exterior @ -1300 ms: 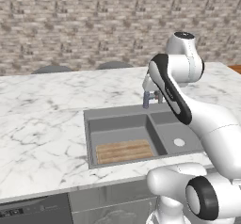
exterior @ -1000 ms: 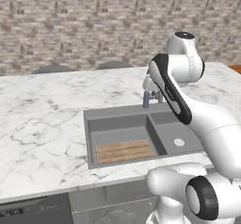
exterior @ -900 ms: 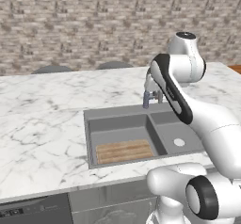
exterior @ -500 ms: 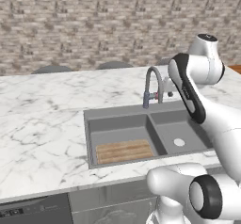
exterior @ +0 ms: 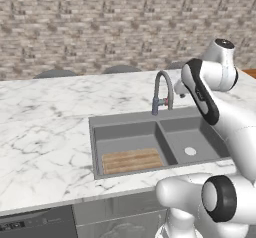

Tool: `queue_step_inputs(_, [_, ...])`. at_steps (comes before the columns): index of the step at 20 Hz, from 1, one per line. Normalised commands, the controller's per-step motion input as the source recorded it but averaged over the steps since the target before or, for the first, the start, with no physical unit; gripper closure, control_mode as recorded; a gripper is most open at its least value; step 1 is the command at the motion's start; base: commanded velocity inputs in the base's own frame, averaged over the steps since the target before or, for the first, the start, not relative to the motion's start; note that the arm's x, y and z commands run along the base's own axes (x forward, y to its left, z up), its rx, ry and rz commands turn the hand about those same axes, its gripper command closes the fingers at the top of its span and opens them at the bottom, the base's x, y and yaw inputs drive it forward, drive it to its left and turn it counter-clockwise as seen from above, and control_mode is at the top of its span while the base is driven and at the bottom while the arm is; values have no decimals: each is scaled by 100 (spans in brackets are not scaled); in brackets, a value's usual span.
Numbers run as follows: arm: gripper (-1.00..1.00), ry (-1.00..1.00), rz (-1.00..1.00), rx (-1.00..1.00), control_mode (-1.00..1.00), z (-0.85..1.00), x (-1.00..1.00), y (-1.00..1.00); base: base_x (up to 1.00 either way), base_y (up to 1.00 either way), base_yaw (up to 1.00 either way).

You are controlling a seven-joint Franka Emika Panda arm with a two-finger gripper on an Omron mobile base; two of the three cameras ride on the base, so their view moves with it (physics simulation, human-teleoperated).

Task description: Turn on the sink faucet with hot water and rinse the cutting board for ten seconds, then turn off the faucet. Push the cutting board to reach the water if necessary.

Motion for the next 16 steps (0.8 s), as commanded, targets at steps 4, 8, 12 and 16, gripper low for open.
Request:
queue_step_inputs(4, [-100, 0, 0, 0, -100, 0, 44, 1, 0, 0, 0])
queue_step_inputs(8, [-100, 0, 0, 0, -100, -2, 42, 9, 0, 0, 0])
queue_step_inputs(12, [-100, 0, -2, 0, -100, -4, 44, 16, 0, 0, 0])
queue_step_inputs(16, [-100, 0, 0, -1, -100, -16, 20, 17, 0, 0, 0])
